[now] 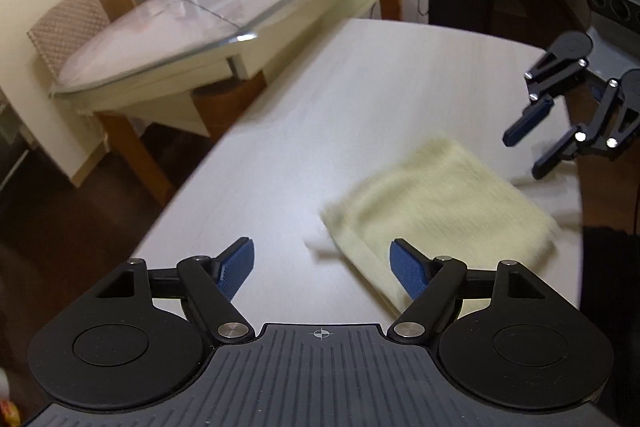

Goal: Fold towel

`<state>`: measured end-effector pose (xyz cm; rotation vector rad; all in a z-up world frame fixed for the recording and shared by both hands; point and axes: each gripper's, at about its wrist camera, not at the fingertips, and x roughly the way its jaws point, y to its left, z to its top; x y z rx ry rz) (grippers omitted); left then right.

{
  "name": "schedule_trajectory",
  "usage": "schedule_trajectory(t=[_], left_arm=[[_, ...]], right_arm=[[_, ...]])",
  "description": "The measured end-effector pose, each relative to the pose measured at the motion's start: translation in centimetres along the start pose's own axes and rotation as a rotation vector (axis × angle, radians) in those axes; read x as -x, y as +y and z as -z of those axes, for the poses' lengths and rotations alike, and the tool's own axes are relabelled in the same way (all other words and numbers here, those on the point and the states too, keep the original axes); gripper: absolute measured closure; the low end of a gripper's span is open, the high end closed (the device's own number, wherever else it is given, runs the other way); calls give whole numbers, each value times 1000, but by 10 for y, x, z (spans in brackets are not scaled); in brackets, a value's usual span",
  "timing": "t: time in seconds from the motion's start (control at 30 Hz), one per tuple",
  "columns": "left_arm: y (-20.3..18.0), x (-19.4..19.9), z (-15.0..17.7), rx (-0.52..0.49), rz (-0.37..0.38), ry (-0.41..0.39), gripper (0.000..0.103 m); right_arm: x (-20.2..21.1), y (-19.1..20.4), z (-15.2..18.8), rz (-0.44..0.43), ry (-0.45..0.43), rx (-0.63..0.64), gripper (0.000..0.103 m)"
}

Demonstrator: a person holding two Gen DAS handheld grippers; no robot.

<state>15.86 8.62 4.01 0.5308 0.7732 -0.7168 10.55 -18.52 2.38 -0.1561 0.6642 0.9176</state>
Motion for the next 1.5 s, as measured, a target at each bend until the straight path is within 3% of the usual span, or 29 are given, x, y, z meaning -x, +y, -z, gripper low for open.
schedule_trajectory(t=[0.13,0.2,0.33,0.57,0.97,1.17,1.3,1.5], left_arm=[[-25,5,24,25,18,5,23],[-30,2,29,29,10,7,23],[-39,-7,39,46,-18,9,23],[-20,-16,43,78,-57,-1,21],[25,-24,41,70,-166,25,20],[31,-11,48,164,-228,12,13],[20,3,55,321,-266,-19,11],[-2,8,53,417,-257,-52,11]], right_arm=[[-5,13,4,-14,28,3,68],[-7,20,6,-21,42,4,75],[-12,33,11,-34,70,6,79],[-21,57,17,-58,115,10,79],[-57,101,-3,-67,81,36,76],[-36,101,-2,-49,49,61,69],[-21,101,-1,-37,28,78,69],[6,49,-2,203,-3,71,69]])
